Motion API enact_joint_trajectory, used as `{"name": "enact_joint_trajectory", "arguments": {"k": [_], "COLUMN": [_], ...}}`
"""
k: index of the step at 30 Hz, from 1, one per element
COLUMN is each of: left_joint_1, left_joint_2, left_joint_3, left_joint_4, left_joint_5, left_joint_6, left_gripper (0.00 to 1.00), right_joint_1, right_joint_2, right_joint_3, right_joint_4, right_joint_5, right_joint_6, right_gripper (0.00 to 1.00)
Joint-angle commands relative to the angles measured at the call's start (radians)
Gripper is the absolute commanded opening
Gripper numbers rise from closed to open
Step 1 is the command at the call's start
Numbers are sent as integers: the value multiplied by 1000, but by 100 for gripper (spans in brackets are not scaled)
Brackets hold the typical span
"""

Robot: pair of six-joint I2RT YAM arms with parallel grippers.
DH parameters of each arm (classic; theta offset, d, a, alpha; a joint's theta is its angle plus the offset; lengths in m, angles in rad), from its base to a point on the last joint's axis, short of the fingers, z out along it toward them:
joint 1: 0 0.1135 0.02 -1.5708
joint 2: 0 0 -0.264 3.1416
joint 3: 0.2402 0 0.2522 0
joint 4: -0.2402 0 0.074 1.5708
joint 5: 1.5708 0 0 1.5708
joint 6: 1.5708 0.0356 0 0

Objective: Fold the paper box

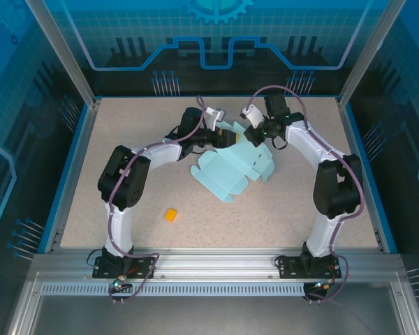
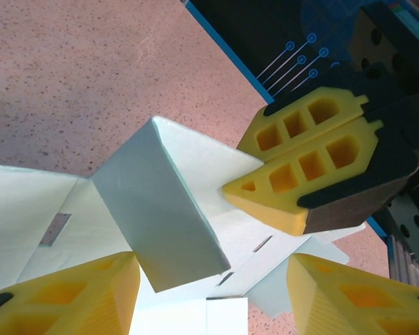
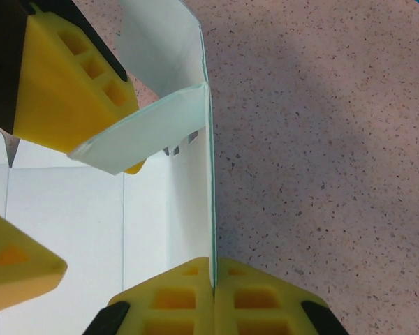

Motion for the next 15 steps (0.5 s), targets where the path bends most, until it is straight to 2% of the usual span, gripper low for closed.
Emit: {"name": "enact_joint_trajectory", "arguments": {"k": [1, 9, 15], "left_joint_1": [4, 46, 101], "left_joint_2": [-70, -173, -281], "left_joint_3": [-39, -160, -305], "left_joint_4": [-4, -35, 18], "left_joint_5": [-26, -157, -262], "left_joint_6": [65, 90, 39], "left_gripper": [60, 61, 61], "right_joint_1": [-10, 2, 53], "right_joint_2": [-8, -41, -51], "right_joint_3": [11, -4, -7], "right_joint_4": [-8, -13, -5], "right_joint_5": [-6, 43, 186], "right_joint_6": [-11, -63, -129], "right_gripper": [0, 1, 0]}}
